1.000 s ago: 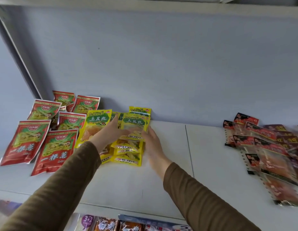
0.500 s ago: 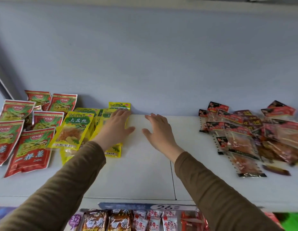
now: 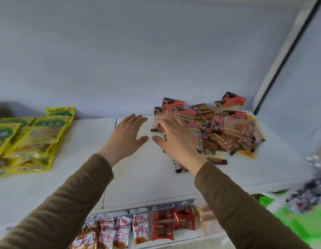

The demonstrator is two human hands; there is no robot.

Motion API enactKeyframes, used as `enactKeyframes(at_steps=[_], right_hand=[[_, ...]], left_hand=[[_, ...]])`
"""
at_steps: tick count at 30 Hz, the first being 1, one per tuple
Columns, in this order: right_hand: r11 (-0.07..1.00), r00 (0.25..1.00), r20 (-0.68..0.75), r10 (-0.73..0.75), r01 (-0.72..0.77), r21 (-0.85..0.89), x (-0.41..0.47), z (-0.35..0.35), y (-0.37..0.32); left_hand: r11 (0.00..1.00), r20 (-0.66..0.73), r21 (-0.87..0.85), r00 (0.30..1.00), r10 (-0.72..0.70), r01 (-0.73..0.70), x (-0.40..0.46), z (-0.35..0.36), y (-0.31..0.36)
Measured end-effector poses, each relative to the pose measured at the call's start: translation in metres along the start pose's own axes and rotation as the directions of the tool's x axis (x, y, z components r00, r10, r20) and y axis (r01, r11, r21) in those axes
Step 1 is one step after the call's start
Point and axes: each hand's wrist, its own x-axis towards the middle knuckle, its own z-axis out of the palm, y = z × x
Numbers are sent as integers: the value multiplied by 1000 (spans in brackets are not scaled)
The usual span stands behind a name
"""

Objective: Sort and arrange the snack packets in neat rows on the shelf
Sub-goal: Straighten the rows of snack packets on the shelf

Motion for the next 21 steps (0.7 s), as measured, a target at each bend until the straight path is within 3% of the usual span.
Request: enactKeyframes(at_steps=[5, 9, 13, 21], right_hand=[[1000, 1000, 6, -13, 13, 5, -30, -34, 84], [996, 998, 69, 12, -18, 87, -42, -45, 132], [975, 987, 152, 48, -79, 207, -48, -40, 153], [970, 966, 250, 73, -126, 206, -36, -11, 148]], left_hand=[[999, 12, -55, 1000, -3, 4, 26, 36, 84], [988, 34, -115, 995, -97, 101, 33, 53, 121], [964, 93, -148, 974, -207, 219, 32, 60, 125], [860, 182, -259, 897, -403, 439, 33, 76, 106]])
